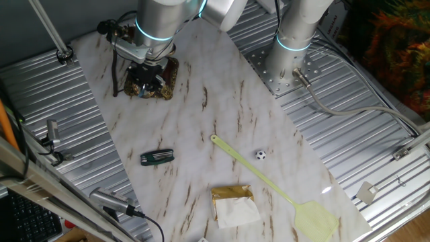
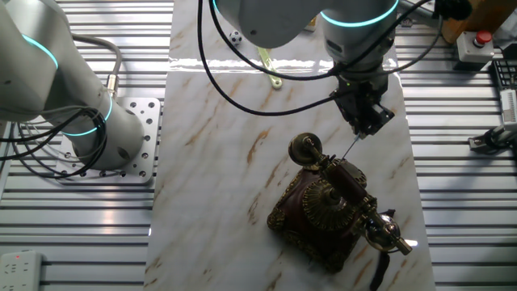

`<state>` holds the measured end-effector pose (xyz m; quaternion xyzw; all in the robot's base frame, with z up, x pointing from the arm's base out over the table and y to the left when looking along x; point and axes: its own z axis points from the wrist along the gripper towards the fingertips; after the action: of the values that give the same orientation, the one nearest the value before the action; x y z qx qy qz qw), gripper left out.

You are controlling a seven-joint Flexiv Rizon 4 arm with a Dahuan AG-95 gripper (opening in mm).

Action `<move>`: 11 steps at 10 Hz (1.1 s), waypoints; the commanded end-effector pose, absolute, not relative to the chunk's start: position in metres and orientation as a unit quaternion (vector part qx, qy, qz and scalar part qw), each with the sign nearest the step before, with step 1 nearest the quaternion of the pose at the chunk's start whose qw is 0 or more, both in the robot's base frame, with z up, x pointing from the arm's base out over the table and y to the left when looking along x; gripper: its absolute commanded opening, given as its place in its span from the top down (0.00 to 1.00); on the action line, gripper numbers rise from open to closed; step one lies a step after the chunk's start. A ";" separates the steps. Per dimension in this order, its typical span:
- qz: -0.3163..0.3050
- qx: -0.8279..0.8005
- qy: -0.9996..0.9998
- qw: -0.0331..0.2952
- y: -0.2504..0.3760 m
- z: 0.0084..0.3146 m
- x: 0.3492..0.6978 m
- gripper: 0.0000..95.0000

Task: Dial a number on an old rotary phone

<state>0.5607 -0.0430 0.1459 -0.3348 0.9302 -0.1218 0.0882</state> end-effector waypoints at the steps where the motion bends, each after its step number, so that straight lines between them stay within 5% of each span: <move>1: -0.124 -0.323 0.934 0.093 -0.043 0.145 0.561 1.00; 11: -0.140 -0.284 0.942 0.112 -0.043 0.144 0.562 1.00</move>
<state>0.5614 -0.0427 0.1444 -0.2824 0.9424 -0.1393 0.1128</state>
